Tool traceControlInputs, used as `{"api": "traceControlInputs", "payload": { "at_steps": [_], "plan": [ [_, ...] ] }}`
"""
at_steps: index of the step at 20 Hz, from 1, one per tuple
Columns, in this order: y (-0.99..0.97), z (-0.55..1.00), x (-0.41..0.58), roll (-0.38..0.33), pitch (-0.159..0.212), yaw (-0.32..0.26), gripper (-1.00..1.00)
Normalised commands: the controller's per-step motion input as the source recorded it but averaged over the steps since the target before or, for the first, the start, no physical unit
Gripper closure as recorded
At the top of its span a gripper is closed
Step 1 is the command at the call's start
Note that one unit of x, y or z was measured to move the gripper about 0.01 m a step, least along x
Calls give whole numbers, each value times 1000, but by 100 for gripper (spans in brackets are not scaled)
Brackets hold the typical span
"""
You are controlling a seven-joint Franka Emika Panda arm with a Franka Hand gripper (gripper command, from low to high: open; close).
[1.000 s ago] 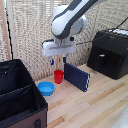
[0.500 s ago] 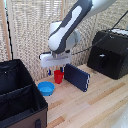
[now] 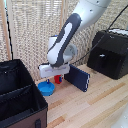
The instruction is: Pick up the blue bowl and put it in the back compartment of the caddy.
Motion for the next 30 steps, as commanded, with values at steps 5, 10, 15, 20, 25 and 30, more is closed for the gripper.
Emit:
{"api": "traceControlInputs", "payload": {
  "at_steps": [5,10,15,20,25,30],
  "plan": [
    [240,-353,29,-77,23,0,100],
    [199,-282,8,-64,42,0,100],
    [8,-33,0,-4,7,0,100],
    [0,533,5,6,34,0,100],
    [-9,898,49,8,129,-2,100],
    [7,1000,278,7,61,5,100]
  ]
}}
